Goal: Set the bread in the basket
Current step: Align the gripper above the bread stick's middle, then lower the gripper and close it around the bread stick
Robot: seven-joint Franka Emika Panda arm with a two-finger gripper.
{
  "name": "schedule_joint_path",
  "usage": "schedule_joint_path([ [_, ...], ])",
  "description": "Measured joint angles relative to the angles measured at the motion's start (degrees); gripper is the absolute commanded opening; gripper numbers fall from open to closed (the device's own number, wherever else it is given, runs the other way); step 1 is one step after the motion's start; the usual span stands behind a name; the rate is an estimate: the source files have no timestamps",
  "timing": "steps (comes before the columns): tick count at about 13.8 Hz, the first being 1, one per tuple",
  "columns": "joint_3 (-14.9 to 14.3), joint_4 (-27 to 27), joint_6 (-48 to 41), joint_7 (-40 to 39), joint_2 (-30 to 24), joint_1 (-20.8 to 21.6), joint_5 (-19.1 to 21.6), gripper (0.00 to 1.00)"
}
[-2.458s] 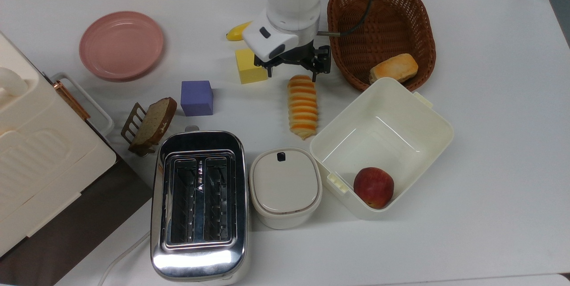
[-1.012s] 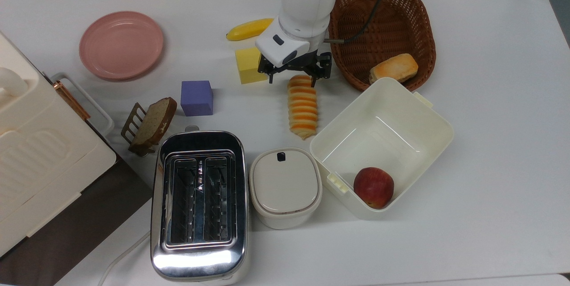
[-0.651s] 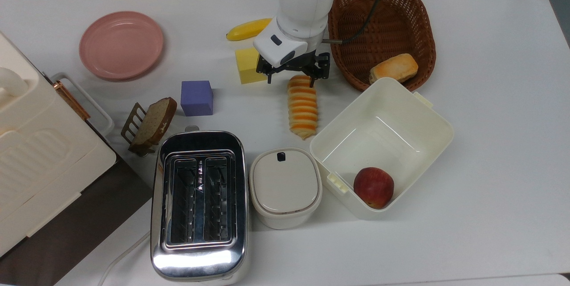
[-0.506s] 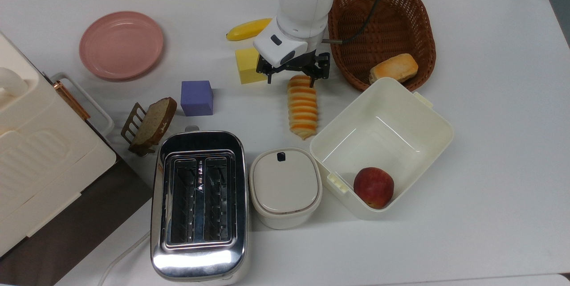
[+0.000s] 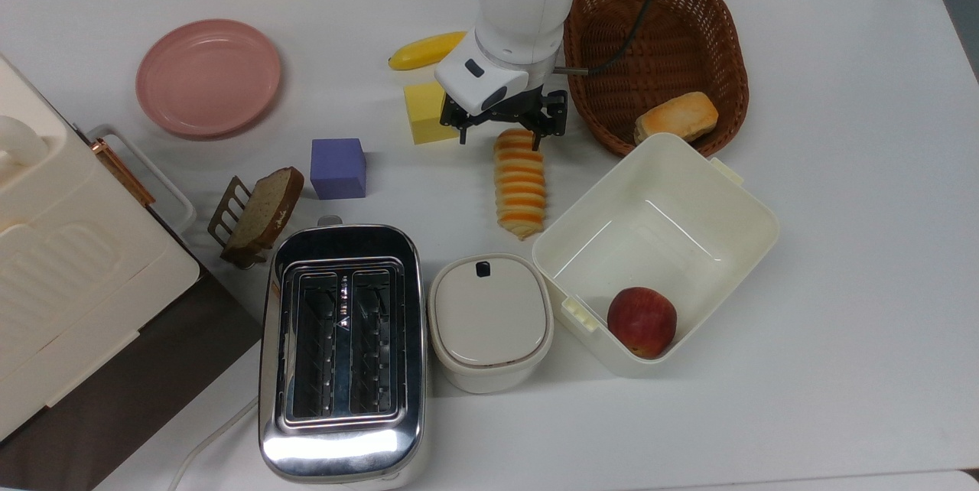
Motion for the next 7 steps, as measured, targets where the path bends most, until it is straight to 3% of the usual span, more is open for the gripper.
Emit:
schedule_joint_path([
  [7, 0.0, -2.0, 0.0, 0.0, 0.0, 1.7, -3.2, 1.00],
])
